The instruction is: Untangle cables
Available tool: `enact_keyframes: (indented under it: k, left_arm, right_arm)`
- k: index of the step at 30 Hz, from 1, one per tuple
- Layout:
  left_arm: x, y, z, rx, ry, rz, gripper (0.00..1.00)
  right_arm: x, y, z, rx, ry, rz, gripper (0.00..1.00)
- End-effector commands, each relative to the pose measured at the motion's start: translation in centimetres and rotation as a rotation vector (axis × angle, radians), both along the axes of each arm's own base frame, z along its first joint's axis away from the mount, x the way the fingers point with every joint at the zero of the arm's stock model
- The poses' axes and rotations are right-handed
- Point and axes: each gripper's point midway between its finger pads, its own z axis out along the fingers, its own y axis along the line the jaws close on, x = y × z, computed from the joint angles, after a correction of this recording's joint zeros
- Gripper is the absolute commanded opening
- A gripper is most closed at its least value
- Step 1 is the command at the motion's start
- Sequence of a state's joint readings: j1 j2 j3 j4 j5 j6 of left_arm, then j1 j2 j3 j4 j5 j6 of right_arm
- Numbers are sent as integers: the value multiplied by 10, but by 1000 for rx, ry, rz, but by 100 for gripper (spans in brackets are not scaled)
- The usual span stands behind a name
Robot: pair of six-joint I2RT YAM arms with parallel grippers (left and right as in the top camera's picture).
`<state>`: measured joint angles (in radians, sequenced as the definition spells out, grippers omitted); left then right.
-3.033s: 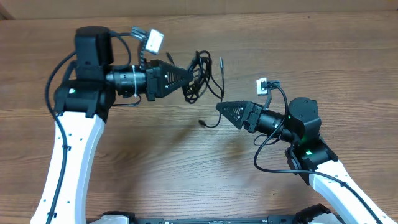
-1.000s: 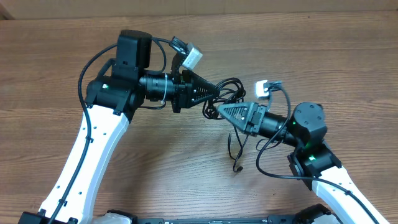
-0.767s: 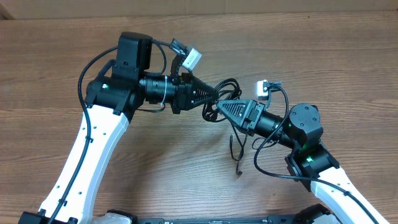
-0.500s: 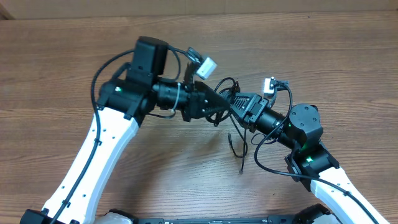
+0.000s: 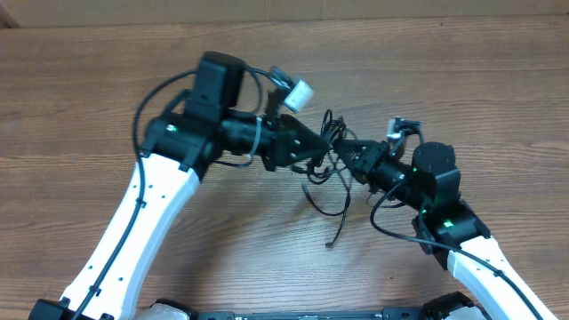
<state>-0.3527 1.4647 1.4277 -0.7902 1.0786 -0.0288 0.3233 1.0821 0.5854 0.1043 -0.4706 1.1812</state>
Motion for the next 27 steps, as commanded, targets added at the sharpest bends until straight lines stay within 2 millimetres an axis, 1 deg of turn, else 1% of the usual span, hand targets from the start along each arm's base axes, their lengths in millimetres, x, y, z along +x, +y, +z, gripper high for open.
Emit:
enact_keyframes:
  k: [1,2,3,6,7,9,11,12,13,14,15,16,17,18,19,24,27]
  left_arm:
    - [30,49,14,-29,13,149,4]
    - [37,61,12,-21,22,193,4]
    - [56,92,3,24,50,320,4]
    - [72,126,-20,138,118,494,4]
    - [77,142,-36,220,186,603,4]
    - [78,157,-51,302,268,716,4]
    - [77,161,-58,336,306,760,4]
    - [76,160,-58,340,308,759,4]
    - [75,155,-57,329,307,741,4]
    - [73,148,-54,311,303,710,4]
    - [70,137,-49,280,281,650,4]
    - [64,123,-40,235,220,546,4]
    - [57,109,-31,191,153,446,4]
    - [42,87,-15,108,37,276,4]
    - [34,78,-9,76,-10,206,4]
    - [10,51,10,-38,-91,36,4]
    - [0,41,27,-131,-118,-42,4]
  right_arm:
    - [10,-42,-11,-39,44,-85,4]
    - [9,-45,-9,-35,34,-69,4]
    - [6,-49,-3,-4,17,-18,4]
    - [1,-52,9,47,-11,44,4]
    - [-3,-50,20,74,-51,95,4]
    - [-6,-47,29,87,-98,138,4]
    - [-5,-47,30,60,-135,145,4]
    - [-6,-47,29,45,-151,151,4]
    - [-6,-47,28,36,-158,154,6]
    - [-6,-47,27,20,-171,161,20]
    - [-7,-47,26,15,-171,164,38]
    - [-7,-47,25,16,-165,164,50]
    - [-8,-46,25,17,-164,167,56]
    - [-9,-46,25,19,-165,174,64]
    - [-9,-46,25,19,-165,174,69]
    - [-10,-43,25,20,-165,182,71]
    - [-14,-35,26,-15,-215,223,75]
